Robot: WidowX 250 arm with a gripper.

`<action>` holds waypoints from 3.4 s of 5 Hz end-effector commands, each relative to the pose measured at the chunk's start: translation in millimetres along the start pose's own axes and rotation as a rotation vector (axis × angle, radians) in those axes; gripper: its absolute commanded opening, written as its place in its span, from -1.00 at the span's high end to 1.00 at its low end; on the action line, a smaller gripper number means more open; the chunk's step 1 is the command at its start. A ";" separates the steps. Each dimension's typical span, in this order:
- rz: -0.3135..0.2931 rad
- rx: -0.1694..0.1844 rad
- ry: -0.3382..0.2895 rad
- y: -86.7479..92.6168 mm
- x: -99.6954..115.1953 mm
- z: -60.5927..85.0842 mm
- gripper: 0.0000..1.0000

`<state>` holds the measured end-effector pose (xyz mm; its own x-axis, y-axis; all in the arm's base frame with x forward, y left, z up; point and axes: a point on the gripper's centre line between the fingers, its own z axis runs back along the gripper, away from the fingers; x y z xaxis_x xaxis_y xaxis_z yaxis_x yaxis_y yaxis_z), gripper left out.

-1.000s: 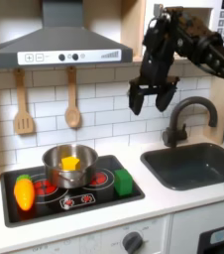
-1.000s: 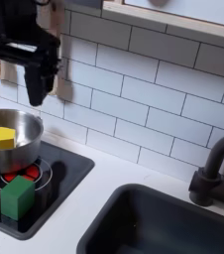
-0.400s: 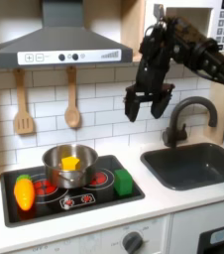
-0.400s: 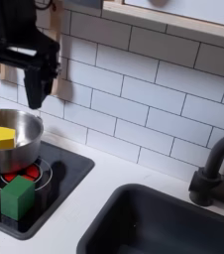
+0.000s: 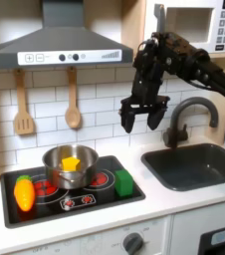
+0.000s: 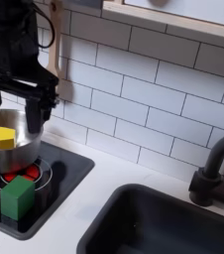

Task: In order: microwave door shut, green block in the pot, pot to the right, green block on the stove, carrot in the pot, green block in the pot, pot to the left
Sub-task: 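Put the green block in the pot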

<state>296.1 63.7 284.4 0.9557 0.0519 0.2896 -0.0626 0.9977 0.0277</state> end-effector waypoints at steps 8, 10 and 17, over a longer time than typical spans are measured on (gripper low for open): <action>-0.045 -0.026 0.115 5.5 -11.2 -74.3 -1.00; -0.037 -0.026 0.144 8.1 -10.5 -87.2 -1.00; -0.053 -0.047 0.210 7.3 -17.5 -123.7 -1.00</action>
<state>313.9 75.8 161.3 0.9967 -0.0013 0.0817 0.0016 1.0000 -0.0038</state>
